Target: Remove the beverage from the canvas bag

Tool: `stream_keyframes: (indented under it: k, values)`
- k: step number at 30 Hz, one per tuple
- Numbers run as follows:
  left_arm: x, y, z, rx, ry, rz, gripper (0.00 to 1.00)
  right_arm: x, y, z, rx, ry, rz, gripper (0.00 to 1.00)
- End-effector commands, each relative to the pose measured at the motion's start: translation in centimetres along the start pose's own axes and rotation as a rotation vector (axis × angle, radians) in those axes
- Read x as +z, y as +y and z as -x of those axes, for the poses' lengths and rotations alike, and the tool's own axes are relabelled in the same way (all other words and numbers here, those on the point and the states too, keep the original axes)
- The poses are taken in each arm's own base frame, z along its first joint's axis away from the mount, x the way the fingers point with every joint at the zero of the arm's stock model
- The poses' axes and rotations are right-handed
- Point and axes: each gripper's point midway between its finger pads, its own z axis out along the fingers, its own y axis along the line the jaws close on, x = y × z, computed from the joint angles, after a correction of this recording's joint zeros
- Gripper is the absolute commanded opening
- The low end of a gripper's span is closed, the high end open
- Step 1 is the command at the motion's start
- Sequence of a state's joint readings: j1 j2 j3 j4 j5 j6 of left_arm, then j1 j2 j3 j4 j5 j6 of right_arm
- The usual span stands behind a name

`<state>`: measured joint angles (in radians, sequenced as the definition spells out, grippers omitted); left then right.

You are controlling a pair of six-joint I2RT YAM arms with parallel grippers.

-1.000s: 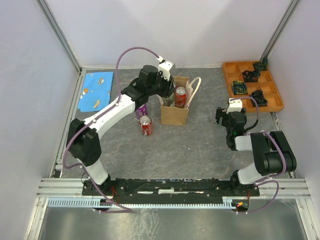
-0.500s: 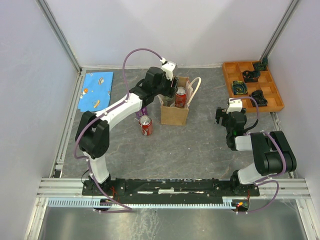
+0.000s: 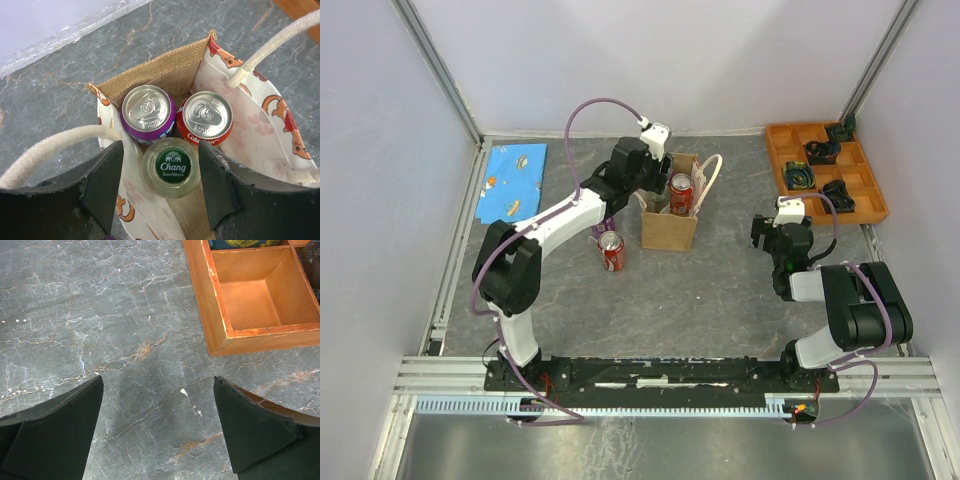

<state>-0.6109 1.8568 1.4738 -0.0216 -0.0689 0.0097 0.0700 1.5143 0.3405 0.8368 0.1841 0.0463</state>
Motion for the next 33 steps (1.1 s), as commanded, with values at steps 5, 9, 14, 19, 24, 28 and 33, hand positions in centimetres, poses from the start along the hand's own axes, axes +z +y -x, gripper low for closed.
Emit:
stream_keyframes:
  k: [5, 9, 14, 19, 24, 28, 33]
  values:
    - [1.5, -0.3, -1.2, 0.042, -0.064, -0.016, 0.67, 0.6, -0.1, 1.9, -0.002, -0.052, -0.001, 0.99]
    - [1.9, -0.9, -1.6, 0.043, -0.084, -0.046, 0.66, 0.6, 0.0, 1.9, -0.002, -0.052, 0.000, 0.99]
    - [2.7, -1.1, -2.0, 0.043, -0.107, -0.052, 0.63, 0.6, 0.0, 1.9, -0.003, -0.052, 0.000, 0.99]
    - [3.2, -1.1, -3.1, 0.035, -0.089, -0.048, 0.52, 0.6, -0.1, 1.9, -0.002, -0.051, -0.001, 0.99]
    - [2.9, -0.9, -4.0, 0.023, -0.070, -0.038, 0.24, 0.6, 0.0, 1.9, -0.002, -0.051, 0.000, 0.99]
    - [2.7, -0.7, -3.4, 0.031, -0.083, -0.033, 0.03, 0.6, 0.0, 1.9, -0.002, -0.052, 0.000, 0.99]
    - [2.3, -0.8, -0.4, 0.051, -0.148, -0.043, 0.03, 0.6, -0.1, 1.9, -0.002, -0.052, 0.000, 0.99]
